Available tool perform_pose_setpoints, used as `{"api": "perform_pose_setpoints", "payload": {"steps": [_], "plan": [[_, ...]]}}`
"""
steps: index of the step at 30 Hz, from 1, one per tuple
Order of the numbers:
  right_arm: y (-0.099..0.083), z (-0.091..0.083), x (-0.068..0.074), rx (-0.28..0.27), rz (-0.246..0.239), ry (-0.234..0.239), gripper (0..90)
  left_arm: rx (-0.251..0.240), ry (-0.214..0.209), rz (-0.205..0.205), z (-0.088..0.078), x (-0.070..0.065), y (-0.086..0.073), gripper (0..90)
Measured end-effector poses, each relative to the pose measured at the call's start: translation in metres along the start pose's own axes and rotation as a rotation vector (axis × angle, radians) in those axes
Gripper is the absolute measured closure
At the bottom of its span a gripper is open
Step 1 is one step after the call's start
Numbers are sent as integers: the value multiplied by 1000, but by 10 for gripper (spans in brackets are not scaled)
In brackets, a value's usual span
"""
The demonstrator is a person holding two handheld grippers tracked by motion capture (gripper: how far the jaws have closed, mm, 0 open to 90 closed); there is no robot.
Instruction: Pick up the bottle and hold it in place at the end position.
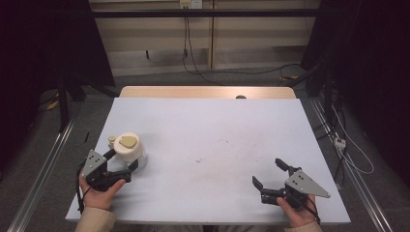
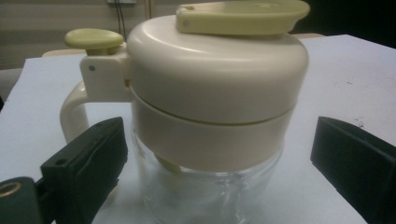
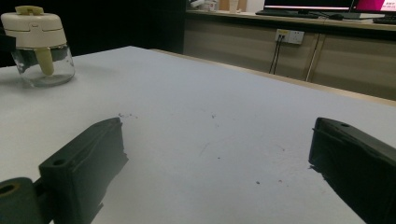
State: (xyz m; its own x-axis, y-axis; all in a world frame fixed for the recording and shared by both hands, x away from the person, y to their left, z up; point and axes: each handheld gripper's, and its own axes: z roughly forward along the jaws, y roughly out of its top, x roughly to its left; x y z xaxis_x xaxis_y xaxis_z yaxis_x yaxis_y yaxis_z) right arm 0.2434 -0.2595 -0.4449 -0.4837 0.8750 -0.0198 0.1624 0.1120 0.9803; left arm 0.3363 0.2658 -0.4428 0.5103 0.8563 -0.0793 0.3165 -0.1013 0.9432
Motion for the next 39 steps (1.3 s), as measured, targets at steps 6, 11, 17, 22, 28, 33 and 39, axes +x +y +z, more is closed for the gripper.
{"api": "perform_pose_setpoints", "payload": {"steps": [6, 11, 17, 22, 28, 33, 39], "plan": [[0, 0, 0, -1, 3, 0, 31, 6, 2, 4, 6, 1, 1, 35], [0, 0, 0, -5, 5, -1, 31, -3, 14, 5, 11, 1, 2, 37], [0, 0, 0, -5, 9, 0, 32, -5, 24, 1, 18, 1, 3, 38], [0, 0, -1, -5, 8, -2, 32, -11, 32, -1, 26, 1, 4, 39], [0, 0, 0, -3, 13, 0, 32, -16, 44, -12, 33, 0, 4, 32], [0, 0, -1, -5, 15, 2, 32, -21, 64, -6, 39, -2, 4, 34], [-1, 0, -1, -5, 16, 0, 32, -29, 64, -21, 43, -1, 4, 44]]}}
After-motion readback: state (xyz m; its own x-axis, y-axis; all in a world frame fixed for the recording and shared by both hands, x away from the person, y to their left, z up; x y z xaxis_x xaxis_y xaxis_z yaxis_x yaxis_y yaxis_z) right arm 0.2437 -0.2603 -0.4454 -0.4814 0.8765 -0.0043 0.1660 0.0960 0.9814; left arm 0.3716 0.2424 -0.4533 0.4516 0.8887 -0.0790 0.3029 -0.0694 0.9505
